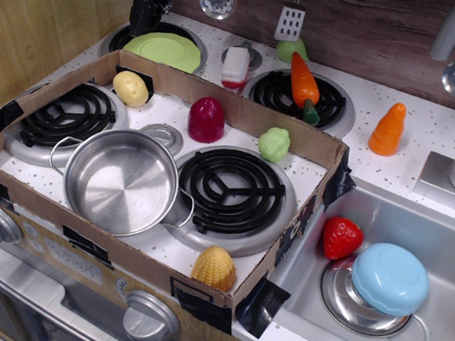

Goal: Put broccoli in pot

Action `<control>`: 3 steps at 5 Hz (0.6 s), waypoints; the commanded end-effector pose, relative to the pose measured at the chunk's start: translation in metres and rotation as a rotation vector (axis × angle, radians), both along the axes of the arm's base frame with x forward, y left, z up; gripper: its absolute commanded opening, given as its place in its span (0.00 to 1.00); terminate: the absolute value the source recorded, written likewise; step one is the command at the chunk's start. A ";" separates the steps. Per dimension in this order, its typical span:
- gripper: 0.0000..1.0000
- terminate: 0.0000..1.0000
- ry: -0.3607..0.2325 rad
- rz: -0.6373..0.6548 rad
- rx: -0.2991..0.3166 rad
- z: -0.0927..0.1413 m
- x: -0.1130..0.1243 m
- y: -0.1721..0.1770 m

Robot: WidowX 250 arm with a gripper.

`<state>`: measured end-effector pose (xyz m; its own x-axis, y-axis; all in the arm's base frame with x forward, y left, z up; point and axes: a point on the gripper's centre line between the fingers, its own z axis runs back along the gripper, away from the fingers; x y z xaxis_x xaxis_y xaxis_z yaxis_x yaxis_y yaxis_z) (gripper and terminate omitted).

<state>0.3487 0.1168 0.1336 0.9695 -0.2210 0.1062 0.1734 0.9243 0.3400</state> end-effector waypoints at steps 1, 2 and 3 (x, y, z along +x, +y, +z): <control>1.00 0.00 0.000 0.000 0.000 0.000 0.000 0.000; 1.00 0.00 0.011 0.028 -0.040 0.004 -0.003 -0.015; 1.00 0.00 0.004 0.034 -0.031 0.009 -0.007 -0.031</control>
<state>0.3388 0.0829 0.1158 0.9843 -0.1741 0.0304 0.1585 0.9454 0.2849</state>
